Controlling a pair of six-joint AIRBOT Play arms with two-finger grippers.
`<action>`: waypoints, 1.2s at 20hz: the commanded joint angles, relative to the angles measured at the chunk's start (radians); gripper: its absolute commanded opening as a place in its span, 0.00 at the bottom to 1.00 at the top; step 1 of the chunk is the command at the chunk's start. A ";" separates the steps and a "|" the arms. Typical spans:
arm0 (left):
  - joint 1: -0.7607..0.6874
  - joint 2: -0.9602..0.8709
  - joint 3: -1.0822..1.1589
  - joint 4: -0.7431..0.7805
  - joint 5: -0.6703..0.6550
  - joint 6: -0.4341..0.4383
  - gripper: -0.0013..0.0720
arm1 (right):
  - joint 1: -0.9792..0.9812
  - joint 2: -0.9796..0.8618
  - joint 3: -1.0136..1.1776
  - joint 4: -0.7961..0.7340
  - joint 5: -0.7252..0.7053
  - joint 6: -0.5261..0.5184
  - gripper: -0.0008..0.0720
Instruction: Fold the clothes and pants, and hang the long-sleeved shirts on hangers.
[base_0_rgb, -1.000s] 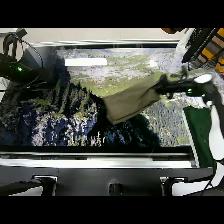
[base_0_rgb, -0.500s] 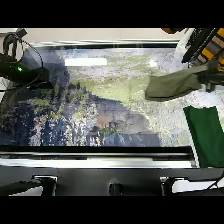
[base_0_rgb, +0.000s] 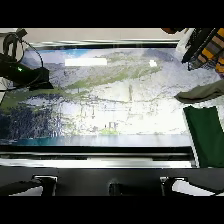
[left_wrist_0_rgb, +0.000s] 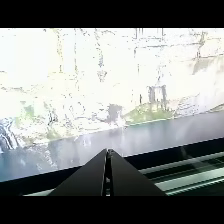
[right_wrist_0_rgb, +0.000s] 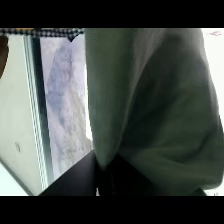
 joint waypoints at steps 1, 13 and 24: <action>0.000 0.000 0.000 0.000 -0.002 0.000 0.05 | -0.005 0.064 0.001 -0.146 0.098 0.170 0.05; 0.000 0.000 0.000 0.000 -0.060 0.000 0.05 | -0.005 0.150 -0.031 -0.671 0.533 -0.127 0.05; 0.000 0.000 0.000 0.000 -0.065 0.011 0.05 | -0.005 0.142 -0.459 -0.848 0.477 -0.236 0.05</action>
